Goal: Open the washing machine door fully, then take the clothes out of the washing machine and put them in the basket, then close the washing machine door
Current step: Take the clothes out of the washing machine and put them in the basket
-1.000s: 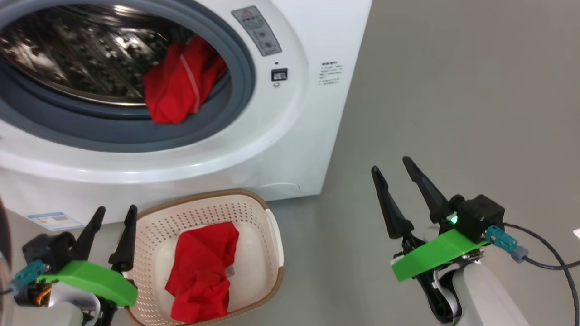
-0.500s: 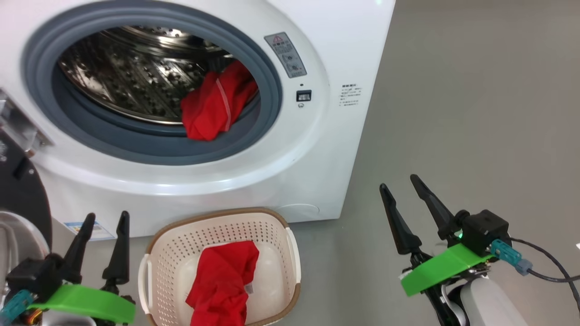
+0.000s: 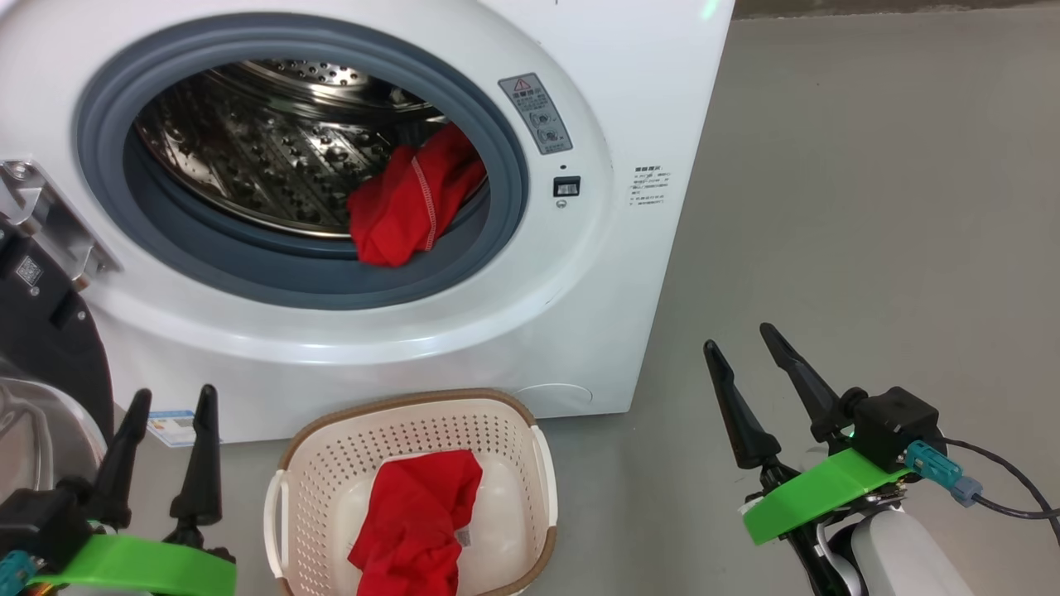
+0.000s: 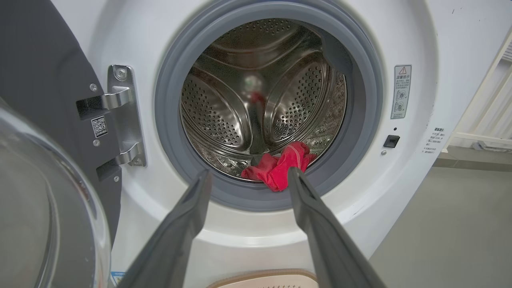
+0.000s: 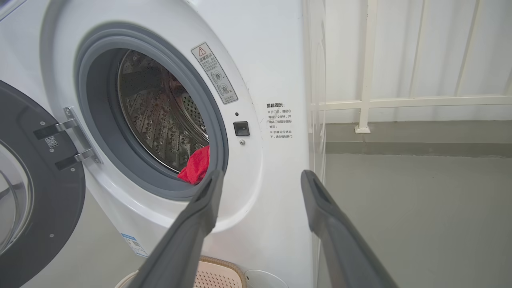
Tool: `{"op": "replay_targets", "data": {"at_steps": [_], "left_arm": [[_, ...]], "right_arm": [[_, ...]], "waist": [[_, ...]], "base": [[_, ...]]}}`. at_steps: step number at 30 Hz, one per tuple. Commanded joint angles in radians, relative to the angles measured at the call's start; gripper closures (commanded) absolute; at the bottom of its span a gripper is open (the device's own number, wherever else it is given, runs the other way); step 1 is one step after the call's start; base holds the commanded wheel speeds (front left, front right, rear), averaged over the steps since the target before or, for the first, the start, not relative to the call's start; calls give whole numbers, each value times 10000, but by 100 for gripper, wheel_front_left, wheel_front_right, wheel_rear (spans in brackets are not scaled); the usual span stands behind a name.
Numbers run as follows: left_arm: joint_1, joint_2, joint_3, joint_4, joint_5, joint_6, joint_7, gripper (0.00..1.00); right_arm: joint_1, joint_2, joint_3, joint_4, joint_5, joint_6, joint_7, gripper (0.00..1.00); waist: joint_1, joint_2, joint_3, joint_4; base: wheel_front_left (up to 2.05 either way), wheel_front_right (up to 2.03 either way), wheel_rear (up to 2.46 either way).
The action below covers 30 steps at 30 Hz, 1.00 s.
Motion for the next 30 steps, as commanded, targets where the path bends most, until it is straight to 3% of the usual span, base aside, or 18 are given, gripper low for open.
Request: {"op": "replay_targets", "data": {"at_steps": [1, 30], "left_arm": [[-68, 282, 381, -312, -82, 83, 38, 0], [-672, 551, 246, -411, -274, 81, 481, 0]], "right_arm": [[18, -41, 200, -264, 80, 16, -49, 0], [-190, 130, 194, -415, -87, 16, -49, 0]], "waist": [[0, 0, -6, -8], [0, 0, 657, -353]], "base": [[0, 0, 0], [0, 0, 0]]}}
